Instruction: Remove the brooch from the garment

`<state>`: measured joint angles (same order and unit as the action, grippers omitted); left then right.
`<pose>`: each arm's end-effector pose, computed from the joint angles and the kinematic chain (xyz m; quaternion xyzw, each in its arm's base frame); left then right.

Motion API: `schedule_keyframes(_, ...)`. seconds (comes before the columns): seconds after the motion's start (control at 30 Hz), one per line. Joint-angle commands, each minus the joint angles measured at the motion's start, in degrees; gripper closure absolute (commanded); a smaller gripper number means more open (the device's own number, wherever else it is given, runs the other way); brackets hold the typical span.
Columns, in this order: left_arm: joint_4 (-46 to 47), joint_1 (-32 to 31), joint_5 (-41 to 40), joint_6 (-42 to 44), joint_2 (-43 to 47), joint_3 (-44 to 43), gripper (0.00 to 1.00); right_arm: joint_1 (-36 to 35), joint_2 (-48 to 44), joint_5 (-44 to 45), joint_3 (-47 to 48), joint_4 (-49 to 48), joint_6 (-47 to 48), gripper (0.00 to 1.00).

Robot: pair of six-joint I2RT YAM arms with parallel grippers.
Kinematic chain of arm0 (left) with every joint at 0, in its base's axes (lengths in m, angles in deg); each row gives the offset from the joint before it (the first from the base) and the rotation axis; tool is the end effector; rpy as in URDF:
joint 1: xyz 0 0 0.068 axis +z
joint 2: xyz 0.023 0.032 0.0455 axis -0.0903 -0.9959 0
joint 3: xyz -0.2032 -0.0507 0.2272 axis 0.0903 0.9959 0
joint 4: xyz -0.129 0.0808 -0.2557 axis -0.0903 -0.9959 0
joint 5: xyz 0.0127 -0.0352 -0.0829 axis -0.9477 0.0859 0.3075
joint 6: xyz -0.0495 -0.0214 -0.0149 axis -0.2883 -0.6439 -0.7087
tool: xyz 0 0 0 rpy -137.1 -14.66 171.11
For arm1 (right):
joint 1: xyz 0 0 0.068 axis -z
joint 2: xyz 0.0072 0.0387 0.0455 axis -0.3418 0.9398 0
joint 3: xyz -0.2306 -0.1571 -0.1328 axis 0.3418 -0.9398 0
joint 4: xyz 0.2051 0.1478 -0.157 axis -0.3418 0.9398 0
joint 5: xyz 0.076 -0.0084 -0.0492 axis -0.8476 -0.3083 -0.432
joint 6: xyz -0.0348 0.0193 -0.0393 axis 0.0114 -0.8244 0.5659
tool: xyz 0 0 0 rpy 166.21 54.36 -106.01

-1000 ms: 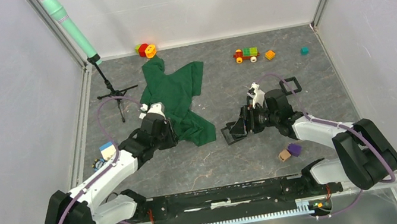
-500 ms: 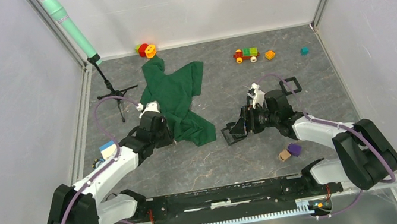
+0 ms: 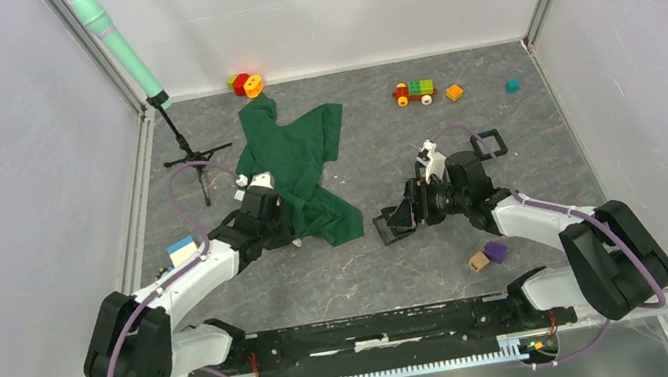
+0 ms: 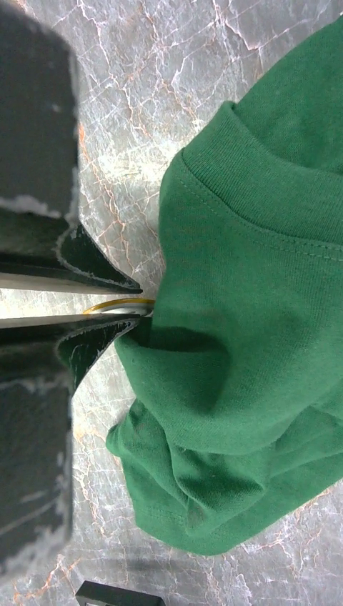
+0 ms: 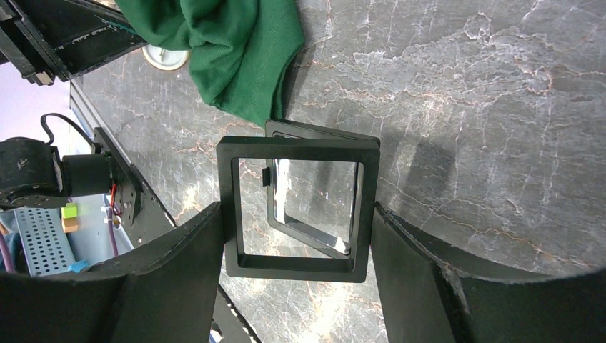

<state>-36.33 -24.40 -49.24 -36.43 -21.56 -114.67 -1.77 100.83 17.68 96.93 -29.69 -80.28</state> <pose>0.2223 -0.1205 0.1884 -0.0381 0.9405 -0.1168 0.3167 0.2293 0.1144 0.1647 -0.0505 0.8705 0.4181 0.2546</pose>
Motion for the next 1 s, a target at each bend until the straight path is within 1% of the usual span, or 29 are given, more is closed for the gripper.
schedule_keyframes(0.0, 0.74, 0.37, -1.2, -0.05, 1.1, -0.39, 0.8, -0.21, -1.45, 0.38, 0.38, -0.1, 1.57, 0.31)
schedule_keyframes(0.03, 0.39, 0.38, -1.39, 0.02, 1.58, -0.4, 0.81, -0.21, -1.38, 0.6, 0.39, 0.25, 1.84, 0.28)
schedule_keyframes(0.13, -0.68, 0.34, -2.32, 0.28, 3.19, -0.46, 0.82, -0.21, -1.39, 1.85, 1.15, 2.42, 3.1, 0.17)
schedule_keyframes(0.2, -1.49, 0.33, -2.87, 0.49, 3.88, -0.62, 0.87, -0.21, -1.58, 3.53, 1.97, 4.52, 4.32, 0.11)
schedule_keyframes(0.33, -5.36, 0.32, -5.01, 1.24, 5.11, -2.25, 0.97, -0.22, -2.27, 6.86, 3.86, 8.09, 6.89, 0.08)
schedule_keyframes(0.5, -9.17, 0.19, -10.87, 0.9, 8.7, -3.45, 0.98, -0.38, -3.77, 11.25, 6.69, 12.54, 10.2, 0.04)
schedule_keyframes(0.6, -9.43, -0.11, -13.6, 1.14, 11.18, -3.37, 0.98, -1.77, -4.98, 13.63, 8.89, 14.2, 11.97, 0.04)
schedule_keyframes(0.73, -8.05, -2.76, -18.23, 1.65, 15.42, -2.74, 0.98, -6.39, -5.06, 13.86, 12.37, 13.4, 14.32, 0.1)
schedule_keyframes(0.8, -4.81, -4.72, -19.27, 3.26, 18.65, -1.46, 0.98, -10.01, -4.15, 11.53, 13.9, 10.59, 15.15, 0.11)
schedule_keyframes(0.87, 0.32, -4.87, -17.93, 4.56, 21.91, 0.47, 0.98, -12.9, -2.62, 8.08, 15.34, 5.58, 15.42, 0.13)
schedule_keyframes(0.97, 9.47, -4.9, -15.69, 5.74, 26.82, 3.82, 0.98, -15.85, -0.46, 6.61, 16.64, -1.51, 15.18, 0.16)
